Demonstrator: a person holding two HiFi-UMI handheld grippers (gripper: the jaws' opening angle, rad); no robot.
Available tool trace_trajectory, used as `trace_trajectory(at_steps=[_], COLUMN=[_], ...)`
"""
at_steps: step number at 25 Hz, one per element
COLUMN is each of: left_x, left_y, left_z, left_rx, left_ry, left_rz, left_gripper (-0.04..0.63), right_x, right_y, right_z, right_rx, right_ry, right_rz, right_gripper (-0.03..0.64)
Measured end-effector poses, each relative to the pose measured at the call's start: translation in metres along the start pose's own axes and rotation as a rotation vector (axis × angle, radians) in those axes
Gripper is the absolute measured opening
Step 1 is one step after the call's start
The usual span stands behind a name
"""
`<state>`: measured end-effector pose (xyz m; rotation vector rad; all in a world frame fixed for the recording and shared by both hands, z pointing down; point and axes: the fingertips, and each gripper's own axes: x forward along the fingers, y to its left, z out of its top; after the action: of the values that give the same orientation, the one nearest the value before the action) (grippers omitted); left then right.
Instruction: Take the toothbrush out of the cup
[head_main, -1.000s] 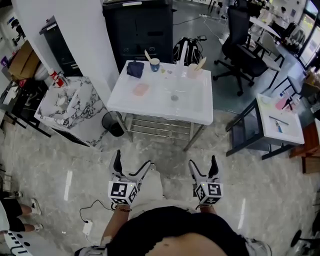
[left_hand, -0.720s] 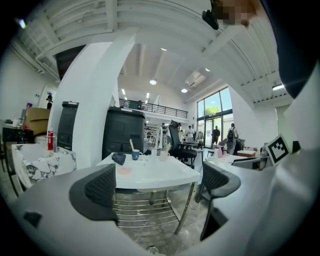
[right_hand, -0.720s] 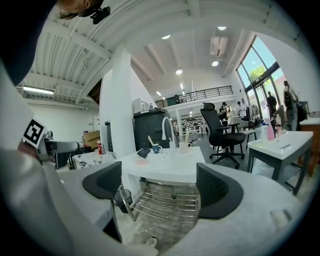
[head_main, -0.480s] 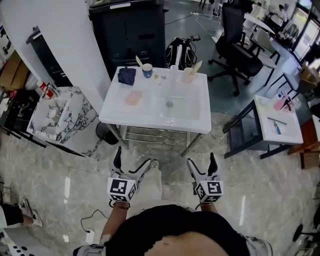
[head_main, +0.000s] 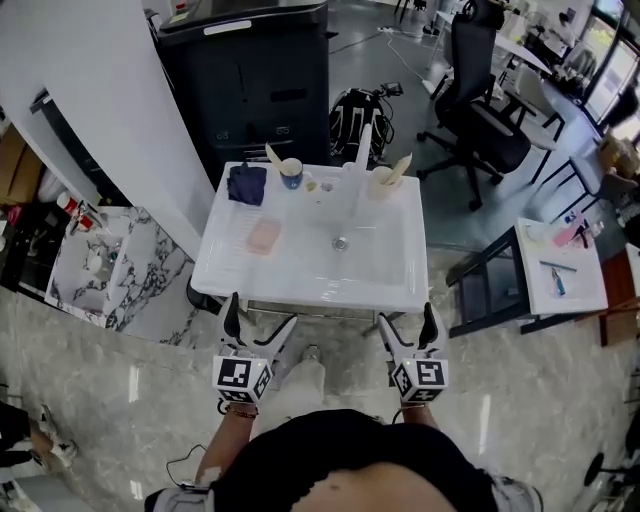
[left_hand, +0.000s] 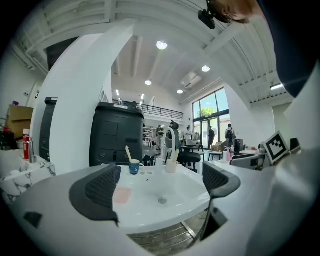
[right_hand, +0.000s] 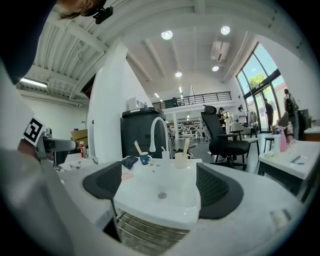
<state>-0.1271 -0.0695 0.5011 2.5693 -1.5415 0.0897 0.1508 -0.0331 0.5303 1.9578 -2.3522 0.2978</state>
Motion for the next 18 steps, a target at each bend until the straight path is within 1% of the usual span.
trace_trajectory(at_steps=[3,9,14,18], left_x=[0.032,0.083,0.119,0.149], left_y=[0.018,0.04,0.063,0.068], left_z=[0.006,0.012,0.007,0.003], left_rx=[-0.023,-0.03,-0.098,-0.082], left_ry=[0.003,0.017,0.021,0.024], left_rz=[-0.005,-0.016,0.001,-0.014], left_gripper=[0.538,0.538,0.538,0.538], right_x=[0.029,0.076,0.106,0.122], right_y=[-0.008,-0.026,-0.029,-0.031], right_z=[0.008,0.011,0.01,0.002], right_rx=[0.008,-0.003,0.0,0.01], right_ry=[0.0,0.026,0.031,0.045], right_rz=[-0.025,-0.067,-0.092,-0.109], right_gripper=[0.459,0.459,0.459,0.459])
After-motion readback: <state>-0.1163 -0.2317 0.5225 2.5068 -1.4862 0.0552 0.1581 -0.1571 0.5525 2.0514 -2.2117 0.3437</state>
